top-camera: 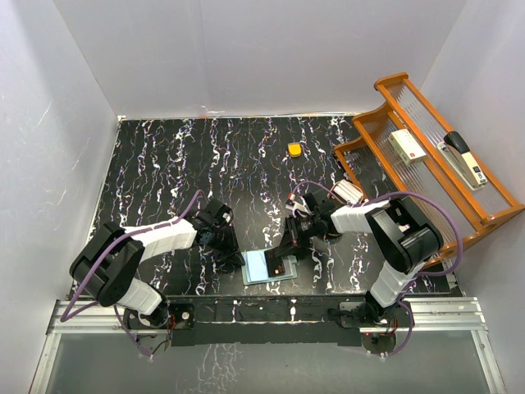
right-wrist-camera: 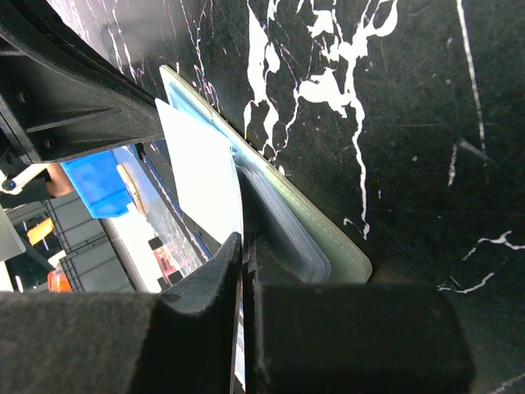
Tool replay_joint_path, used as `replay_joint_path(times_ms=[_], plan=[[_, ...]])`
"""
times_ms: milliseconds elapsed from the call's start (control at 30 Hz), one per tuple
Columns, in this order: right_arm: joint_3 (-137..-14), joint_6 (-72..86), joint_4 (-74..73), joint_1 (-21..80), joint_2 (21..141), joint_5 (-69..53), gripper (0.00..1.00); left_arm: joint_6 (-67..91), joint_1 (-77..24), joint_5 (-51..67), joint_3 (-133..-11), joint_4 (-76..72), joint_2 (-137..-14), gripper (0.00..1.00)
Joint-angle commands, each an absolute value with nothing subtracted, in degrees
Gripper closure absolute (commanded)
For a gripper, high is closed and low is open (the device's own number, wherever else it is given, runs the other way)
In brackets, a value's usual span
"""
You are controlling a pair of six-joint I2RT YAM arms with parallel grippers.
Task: Put the credit cards into the card holder
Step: Insert the credit card into the card holder.
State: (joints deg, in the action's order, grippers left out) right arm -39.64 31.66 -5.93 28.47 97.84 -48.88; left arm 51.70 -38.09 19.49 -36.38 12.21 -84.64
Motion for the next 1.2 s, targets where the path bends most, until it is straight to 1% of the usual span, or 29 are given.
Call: replay_joint_path(times_ms=[0,267,933,1167], plan=[[-38.51,30.78,-5.77,28.30,96.17,-45.01,1.00,51.59,-38.41,13.26,-33.79,11.59,-86.92,0.98],[-37.74,31.12,-6.87,28.30,94.87,-46.22,1.00,50.94,-38.41,13.26,-33.60,10.53,-87.02,0.98],[-39.41,31.37,-3.65,28.30,100.95,-50.05,1.00,51.33,-38.41,13.44,-33.74,9.14,-88.42,0.99],[-39.70,32.33,-2.23,28.30,100.64,-52.03,1.00,51.32,-38.41,13.49,-33.53,9.07,-88.43,0.99]])
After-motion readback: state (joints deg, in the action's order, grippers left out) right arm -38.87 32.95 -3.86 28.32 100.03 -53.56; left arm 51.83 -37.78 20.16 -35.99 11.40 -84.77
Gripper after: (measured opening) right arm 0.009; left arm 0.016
